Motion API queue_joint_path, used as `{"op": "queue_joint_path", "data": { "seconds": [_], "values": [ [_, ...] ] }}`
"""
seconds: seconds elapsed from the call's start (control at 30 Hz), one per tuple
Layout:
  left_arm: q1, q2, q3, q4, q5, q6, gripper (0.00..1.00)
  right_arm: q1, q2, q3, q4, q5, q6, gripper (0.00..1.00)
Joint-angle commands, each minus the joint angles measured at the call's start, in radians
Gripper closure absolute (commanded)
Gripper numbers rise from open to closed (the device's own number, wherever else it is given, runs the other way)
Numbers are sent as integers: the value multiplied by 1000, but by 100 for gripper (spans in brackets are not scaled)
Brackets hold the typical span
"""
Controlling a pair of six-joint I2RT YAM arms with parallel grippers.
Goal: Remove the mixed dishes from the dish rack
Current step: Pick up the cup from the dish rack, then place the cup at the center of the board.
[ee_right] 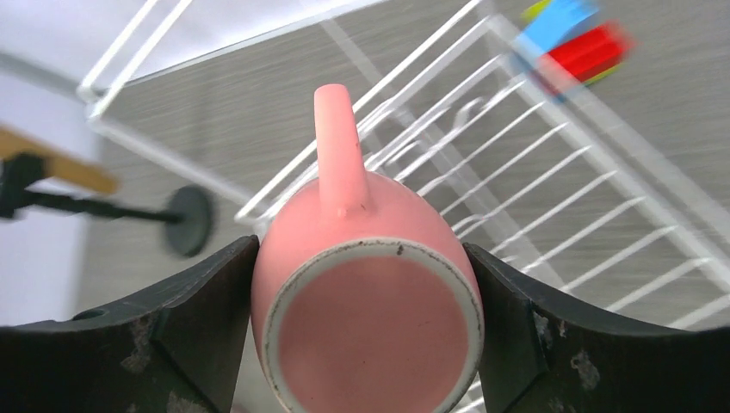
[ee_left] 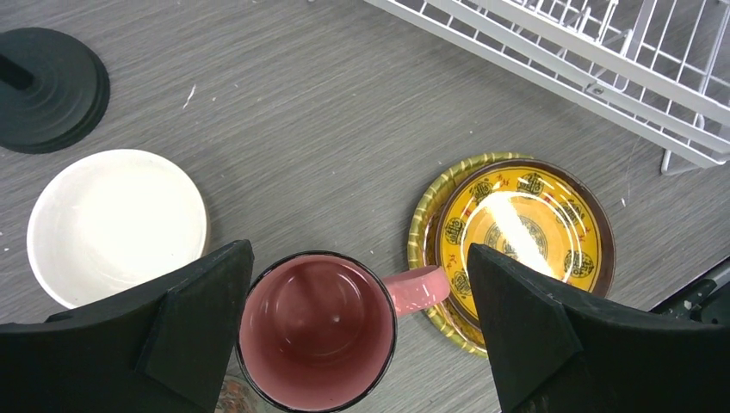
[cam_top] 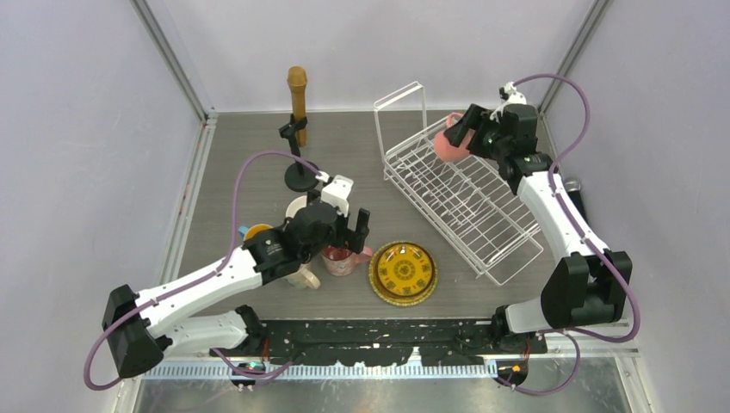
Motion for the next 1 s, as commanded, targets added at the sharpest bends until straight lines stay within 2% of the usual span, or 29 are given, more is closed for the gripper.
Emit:
{"op": "queue_joint_path", "data": {
  "seconds": [0.0,0.13,0.3,0.4,0.53,0.67,0.8,0.97],
  "values": [
    [9,-81,-47,128,-56,-33,0,-13,-63,-33,201,-461,365,79],
    [25,-130,-85,229,-23,-38,0,-1,-61,-132,474,-679,651,79],
    [61,-107,-73,328,-10,-108,0,13,-45,-244,882,-821,990,80],
    [81,-85,-82,439,29,-135,0,22,-17,-300,1182,-856,1218,80],
    [105,-66,-80,526,42,-188,1,24,61,-321,1436,-890,1423,81],
    [141,-59,-72,594,108,-240,2,52,130,-301,1575,-904,1524,81],
    [160,-44,-59,650,143,-271,8,95,174,-280,1605,-921,1542,82],
    [189,38,11,637,176,-306,15,126,204,-259,1624,-937,1558,82]
  ]
}}
